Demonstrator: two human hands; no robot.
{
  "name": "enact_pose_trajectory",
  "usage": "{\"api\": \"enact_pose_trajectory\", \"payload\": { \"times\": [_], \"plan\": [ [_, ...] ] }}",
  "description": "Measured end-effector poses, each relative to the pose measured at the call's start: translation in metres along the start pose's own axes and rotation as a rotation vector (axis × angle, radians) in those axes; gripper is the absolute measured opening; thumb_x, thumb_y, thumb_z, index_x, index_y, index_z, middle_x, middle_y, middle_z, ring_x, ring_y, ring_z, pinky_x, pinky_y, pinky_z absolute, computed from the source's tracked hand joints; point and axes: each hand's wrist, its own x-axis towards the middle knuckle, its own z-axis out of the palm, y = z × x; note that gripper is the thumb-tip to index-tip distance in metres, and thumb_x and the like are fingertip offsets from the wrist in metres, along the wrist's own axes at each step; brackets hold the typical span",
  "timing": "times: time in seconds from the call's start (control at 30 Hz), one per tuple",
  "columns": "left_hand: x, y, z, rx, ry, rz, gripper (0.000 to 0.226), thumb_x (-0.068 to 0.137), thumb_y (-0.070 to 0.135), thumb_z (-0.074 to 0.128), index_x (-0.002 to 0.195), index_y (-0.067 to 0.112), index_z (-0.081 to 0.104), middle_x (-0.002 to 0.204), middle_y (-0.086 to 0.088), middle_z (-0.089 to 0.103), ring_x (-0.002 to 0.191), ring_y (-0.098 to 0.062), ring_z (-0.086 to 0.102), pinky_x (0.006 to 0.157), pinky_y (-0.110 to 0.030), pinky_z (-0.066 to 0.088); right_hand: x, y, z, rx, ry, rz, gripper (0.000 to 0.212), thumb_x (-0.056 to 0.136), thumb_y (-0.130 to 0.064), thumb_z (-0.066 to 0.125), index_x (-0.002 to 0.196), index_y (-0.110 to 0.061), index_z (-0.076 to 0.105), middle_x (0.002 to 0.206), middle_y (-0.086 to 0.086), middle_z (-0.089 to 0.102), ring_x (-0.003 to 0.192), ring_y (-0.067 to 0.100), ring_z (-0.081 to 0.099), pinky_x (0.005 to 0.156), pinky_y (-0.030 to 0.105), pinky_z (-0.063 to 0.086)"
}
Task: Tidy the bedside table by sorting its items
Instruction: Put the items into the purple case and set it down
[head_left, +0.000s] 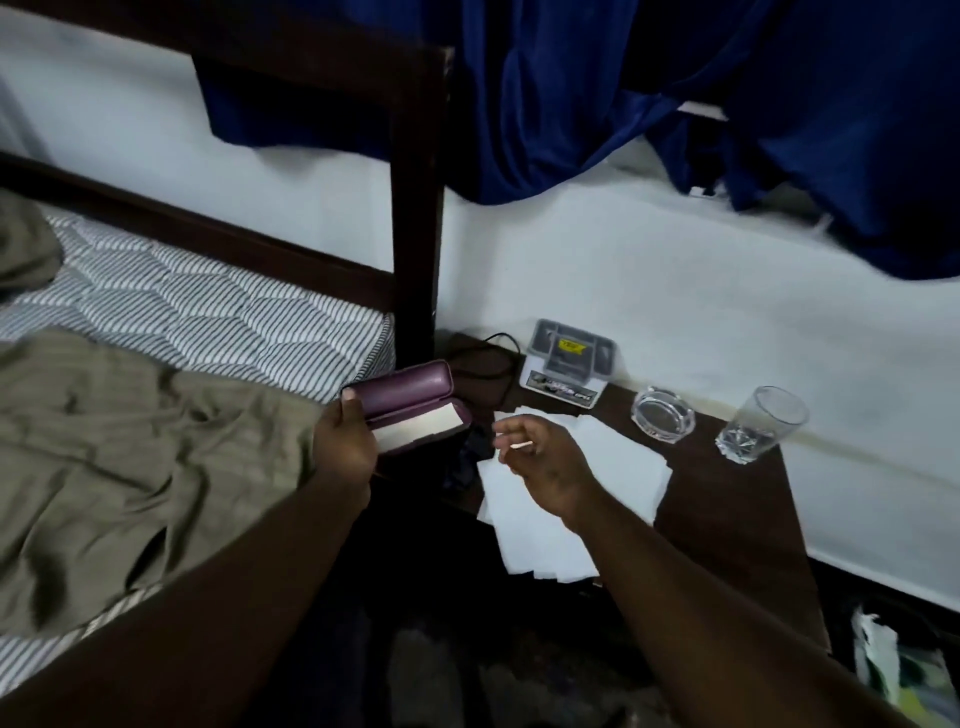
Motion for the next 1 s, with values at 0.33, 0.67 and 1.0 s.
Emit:
{"api": "enact_pose_trajectory", "payload": {
  "times": [0.33,0.67,1.0],
  "plan": [
    [0.033,-0.016,0.005,0.103,0.102,0.014,0.049,0.11,0.041,0.035,0.135,0.008,0.061,0.126,-0.014,0.067,0.113,-0.026,0.061,0.094,-0.026,0.04,0.074,-0.013,0.016,-0.976,-0.371,-0.451,0.041,0.079,-0.01,0.072,0.116,-0.028,0.072,0.116,-0.01,0.067,0.097,0.008,0.057,0.083,0.029,0.048],
    [0.053,-0.023,0.015,-0.079,0.106,-0.024,0.047,0.111,0.033,0.037,0.136,0.0,0.059,0.128,-0.013,0.067,0.116,-0.025,0.064,0.1,-0.033,0.05,0.106,-0.011,0.021,-1.348,-0.628,-0.566,0.052,0.076,-0.029,0.08,0.127,-0.035,0.067,0.132,-0.015,0.065,0.113,0.019,0.055,0.093,0.035,0.046],
    [0.057,-0.024,0.018,-0.053,0.118,-0.025,0.047,0.11,0.036,0.038,0.129,0.002,0.063,0.12,-0.016,0.071,0.113,-0.031,0.067,0.105,-0.048,0.052,0.112,0.0,0.028,-1.351,-0.606,-0.633,0.036,0.075,-0.023,0.076,0.109,-0.034,0.072,0.117,-0.015,0.069,0.111,0.02,0.054,0.093,0.04,0.046]
  ]
}}
